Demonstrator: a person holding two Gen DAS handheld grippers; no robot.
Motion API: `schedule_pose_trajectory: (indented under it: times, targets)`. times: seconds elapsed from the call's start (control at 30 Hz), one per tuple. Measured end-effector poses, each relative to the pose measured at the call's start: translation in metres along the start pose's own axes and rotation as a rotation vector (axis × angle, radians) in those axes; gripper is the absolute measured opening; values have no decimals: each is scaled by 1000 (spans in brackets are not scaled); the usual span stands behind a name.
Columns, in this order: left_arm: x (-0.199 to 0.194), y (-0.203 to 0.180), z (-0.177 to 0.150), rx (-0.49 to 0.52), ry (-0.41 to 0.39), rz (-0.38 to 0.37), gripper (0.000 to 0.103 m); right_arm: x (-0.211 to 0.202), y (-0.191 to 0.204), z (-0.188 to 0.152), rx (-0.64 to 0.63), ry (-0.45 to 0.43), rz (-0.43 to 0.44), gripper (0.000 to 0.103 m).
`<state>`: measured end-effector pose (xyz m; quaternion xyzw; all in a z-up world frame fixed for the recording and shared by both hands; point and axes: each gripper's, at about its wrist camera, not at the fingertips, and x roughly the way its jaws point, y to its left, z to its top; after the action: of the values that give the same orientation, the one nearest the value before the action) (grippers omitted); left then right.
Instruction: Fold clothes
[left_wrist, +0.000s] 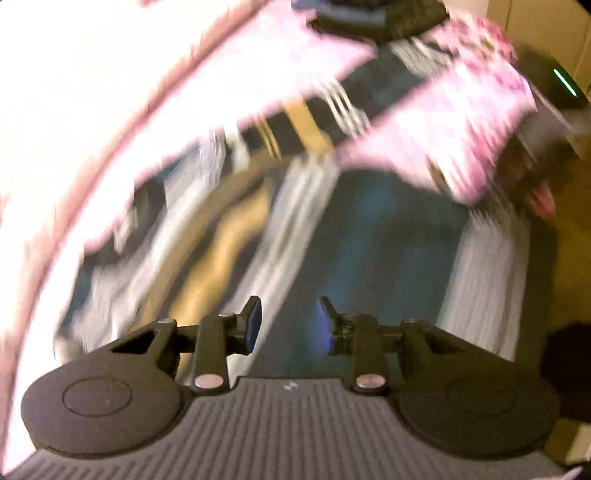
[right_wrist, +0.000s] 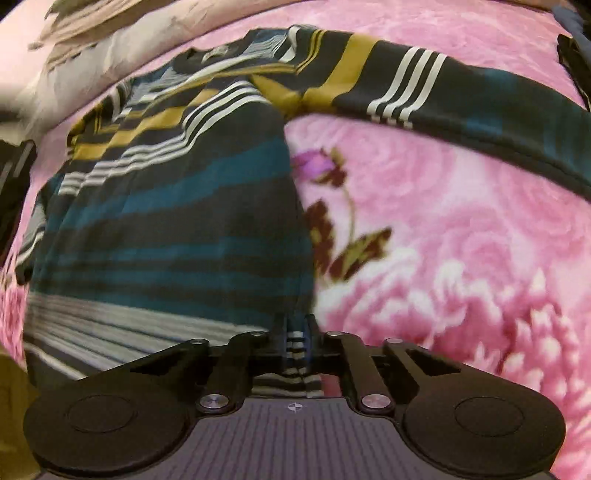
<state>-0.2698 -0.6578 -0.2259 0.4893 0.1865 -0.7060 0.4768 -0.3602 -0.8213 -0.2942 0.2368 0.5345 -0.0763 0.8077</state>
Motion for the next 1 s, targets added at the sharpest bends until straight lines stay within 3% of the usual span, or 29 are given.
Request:
schedule_pose_trajectory:
  times: [0.1, 0.23, 0.37, 0.57, 0.63, 0.73, 0.77, 0.87, 0.9, 0.97, 1.0]
  targets:
    - [39, 23, 57, 101, -75, -35, 56, -9, 3, -7, 13, -1, -2, 5]
    - [107, 50, 115, 268, -54, -41, 57, -22, 3, -16, 66, -20, 9, 5]
    - [167, 64, 135, 460, 49, -31, 57, -24, 5, -20, 92, -19, 34, 5]
    - [202, 116, 162, 293, 91, -155, 64, -22, 1, -29, 133, -15, 81, 5]
    - [213, 114, 165, 300, 124, -194, 63, -17, 2, -35, 142, -2, 92, 5]
    - [227, 87, 154, 457, 184, -216, 63, -11, 5, -36, 146, 6, 95, 5]
    - [230, 78, 150, 503, 174, -206, 60, -9, 5, -34, 147, 9, 94, 5]
    - [226, 78, 157, 486, 151, -216, 33, -14, 0, -28, 143, -1, 67, 5]
    - [218, 82, 160, 465, 107, -193, 19, -19, 0, -26, 135, -12, 48, 5]
    - [202, 100, 170, 339, 7, -132, 17, -37, -2, -19, 131, -67, 1, 5]
    - [200, 107, 171, 284, -27, -99, 3, -46, -3, -16, 133, -95, -18, 5]
